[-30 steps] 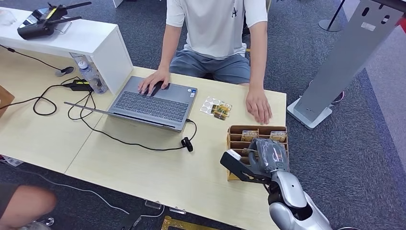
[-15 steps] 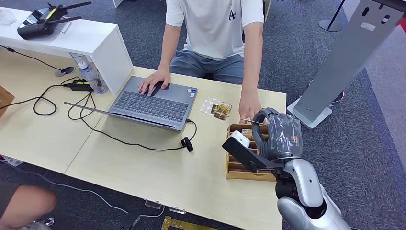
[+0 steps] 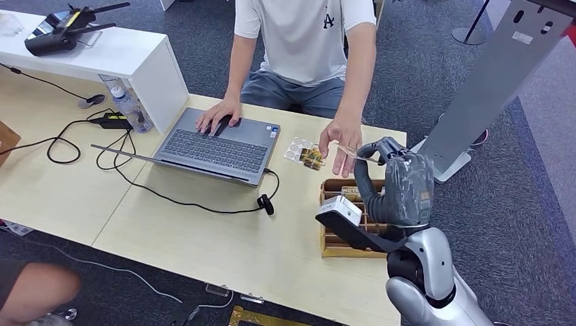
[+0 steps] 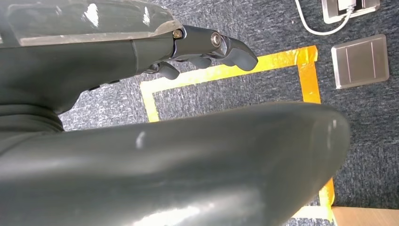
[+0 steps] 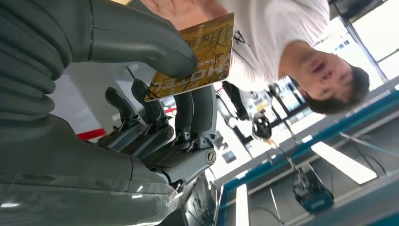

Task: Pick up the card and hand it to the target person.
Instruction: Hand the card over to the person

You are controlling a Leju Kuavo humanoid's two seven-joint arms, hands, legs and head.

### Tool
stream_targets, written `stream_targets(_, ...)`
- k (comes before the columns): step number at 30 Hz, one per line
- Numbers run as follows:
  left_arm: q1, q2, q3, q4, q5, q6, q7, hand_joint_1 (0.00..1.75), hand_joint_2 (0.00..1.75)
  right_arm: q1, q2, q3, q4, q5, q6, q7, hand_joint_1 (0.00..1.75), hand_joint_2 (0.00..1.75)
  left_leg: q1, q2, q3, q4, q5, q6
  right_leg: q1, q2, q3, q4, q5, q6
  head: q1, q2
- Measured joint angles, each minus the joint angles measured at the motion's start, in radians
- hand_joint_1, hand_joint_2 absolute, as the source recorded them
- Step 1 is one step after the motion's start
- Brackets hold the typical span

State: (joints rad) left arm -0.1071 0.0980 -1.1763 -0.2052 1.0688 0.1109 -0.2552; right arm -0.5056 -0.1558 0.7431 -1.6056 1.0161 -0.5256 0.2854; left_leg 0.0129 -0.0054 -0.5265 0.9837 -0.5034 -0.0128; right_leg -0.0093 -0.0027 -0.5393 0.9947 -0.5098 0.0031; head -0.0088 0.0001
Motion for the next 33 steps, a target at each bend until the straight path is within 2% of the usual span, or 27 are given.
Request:
stream_targets(5,-0.001,-0.002,-0.001,0.000,-0.009,-0.002,-0.005,0.00,0.00,0.003,0.024,-0.002,0.093,0.022,-0.135,-0.077,1.54,1.75,0.000,0.000,0.000,0.000,0.000,0.000,0.000,0.000,0.000,0.000,0.000,0.000,0.000,0.000)
stream_targets(10,-0.002,-0.005,-0.006,0.000,-0.012,-0.002,-0.007,0.00,0.00,0.018,0.053,-0.020,0.163,0.058,-0.162,-0.147,1.54,1.75,0.000,0.000,0.000,0.000,0.000,0.000,0.000,0.000,0.000,0.000,0.000,0.000,0.000,0.000)
stream_targets(14,-0.002,-0.005,-0.007,0.000,-0.012,-0.004,-0.007,0.00,1.75,0.034,0.076,-0.042,0.207,0.063,-0.163,-0.183,0.05,1.75,0.000,0.000,0.000,0.000,0.000,0.000,0.000,0.000,0.000,0.000,0.000,0.000,0.000,0.000)
stream_targets(15,-0.002,-0.005,-0.007,0.000,-0.013,-0.005,-0.007,0.00,1.75,0.037,0.081,-0.047,0.216,0.063,-0.163,-0.189,0.03,1.75,0.000,0.000,0.000,0.000,0.000,0.000,0.000,0.000,0.000,0.000,0.000,0.000,0.000,0.000)
stream_targets(19,-0.002,-0.005,-0.008,0.000,-0.018,-0.009,-0.009,0.00,0.00,0.043,0.097,-0.060,0.243,0.037,-0.163,-0.210,0.00,1.75,0.000,0.000,0.000,0.000,0.000,0.000,0.000,0.000,0.000,0.000,0.000,0.000,0.000,0.000)
stream_targets(21,-0.002,-0.005,-0.008,0.000,-0.011,-0.003,-0.011,0.00,0.00,0.046,0.102,-0.062,0.256,-0.047,-0.161,-0.232,0.00,1.75,0.000,0.000,0.000,0.000,0.000,0.000,0.000,0.000,0.000,0.000,0.000,0.000,0.000,0.000)
stream_targets(25,-0.002,-0.005,-0.008,0.000,0.007,0.008,-0.011,0.00,0.00,0.049,0.107,-0.061,0.279,-0.380,-0.136,-0.297,0.00,1.75,0.000,0.000,0.000,0.000,0.000,0.000,0.000,0.000,0.000,0.000,0.000,0.000,0.000,0.000)
stream_targets(30,-0.001,-0.005,-0.007,0.000,0.020,0.013,-0.008,0.00,0.00,0.076,0.094,-0.062,0.289,-0.516,-0.134,-0.301,0.00,1.75,0.000,0.000,0.000,0.000,0.000,0.000,0.000,0.000,0.000,0.000,0.000,0.000,0.000,0.000)
stream_targets(33,-0.001,-0.004,-0.007,0.000,0.026,0.016,-0.008,0.00,0.00,0.103,0.075,-0.070,0.281,-0.615,-0.088,-0.305,0.00,1.75,0.000,0.000,0.000,0.000,0.000,0.000,0.000,0.000,-0.001,0.000,0.000,0.000,0.000,0.000)
